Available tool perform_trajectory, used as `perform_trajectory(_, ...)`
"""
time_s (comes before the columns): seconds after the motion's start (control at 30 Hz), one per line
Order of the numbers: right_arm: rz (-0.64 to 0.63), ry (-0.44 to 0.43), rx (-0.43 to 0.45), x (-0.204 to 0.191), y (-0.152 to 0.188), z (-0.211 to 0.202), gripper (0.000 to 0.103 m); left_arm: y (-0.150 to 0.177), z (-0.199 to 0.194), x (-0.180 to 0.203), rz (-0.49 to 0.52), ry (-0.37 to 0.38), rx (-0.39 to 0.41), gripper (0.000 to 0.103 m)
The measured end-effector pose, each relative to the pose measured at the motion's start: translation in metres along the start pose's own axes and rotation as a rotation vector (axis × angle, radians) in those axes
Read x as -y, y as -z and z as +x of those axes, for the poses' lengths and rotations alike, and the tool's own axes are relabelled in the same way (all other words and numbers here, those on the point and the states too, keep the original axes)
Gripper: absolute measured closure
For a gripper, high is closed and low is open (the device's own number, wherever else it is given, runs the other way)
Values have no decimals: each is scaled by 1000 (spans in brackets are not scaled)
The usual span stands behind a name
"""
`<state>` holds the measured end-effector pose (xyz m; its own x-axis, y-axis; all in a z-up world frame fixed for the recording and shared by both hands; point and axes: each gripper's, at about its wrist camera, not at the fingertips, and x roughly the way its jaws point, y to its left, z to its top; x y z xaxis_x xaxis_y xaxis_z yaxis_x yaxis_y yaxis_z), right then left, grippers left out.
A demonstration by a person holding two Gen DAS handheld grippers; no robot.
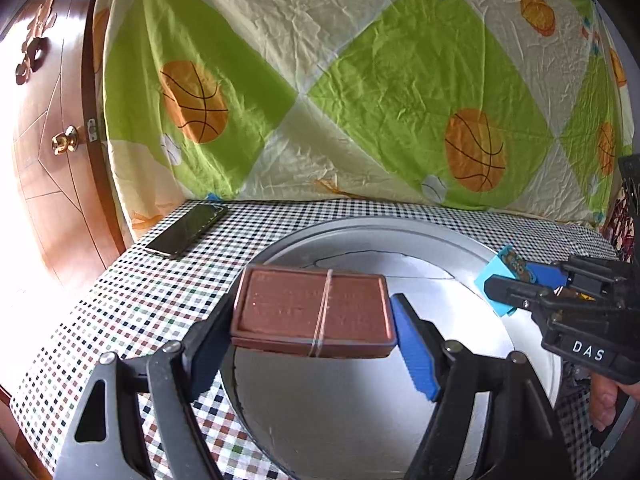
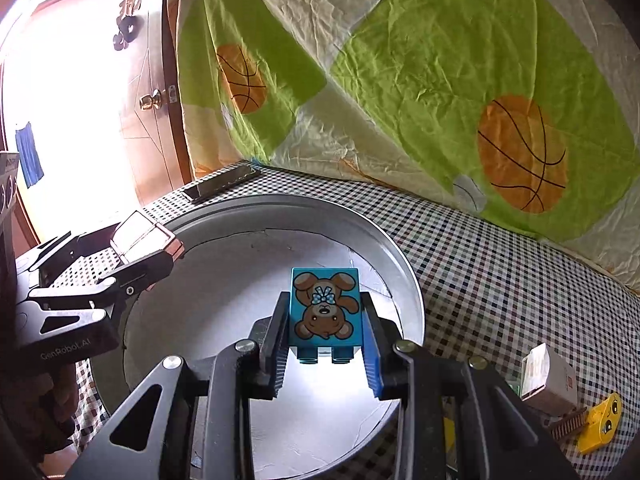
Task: Organize rigid objects
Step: 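Carry the chocolate bar box with the left tool while the right tool carries the blue block over the tin, then open the left tool dropping the box into the tin while the right tool releases the block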
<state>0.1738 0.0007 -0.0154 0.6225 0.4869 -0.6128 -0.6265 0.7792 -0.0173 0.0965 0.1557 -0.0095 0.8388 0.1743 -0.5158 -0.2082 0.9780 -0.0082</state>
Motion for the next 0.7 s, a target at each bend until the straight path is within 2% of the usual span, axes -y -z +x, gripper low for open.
perform_trajectory(0.13,-2,-10,-64,2,-7,18,69,-8,16,-5,1,-3,-59,26)
perform_trajectory(0.33,-15,-2,-98,2,-14,28,69,-14,35,-7,24,-20,-130,26)
perform_trajectory(0.7,-2,17,-139,5,-15,44,69,-18,46,-14,38,-63,-169,26)
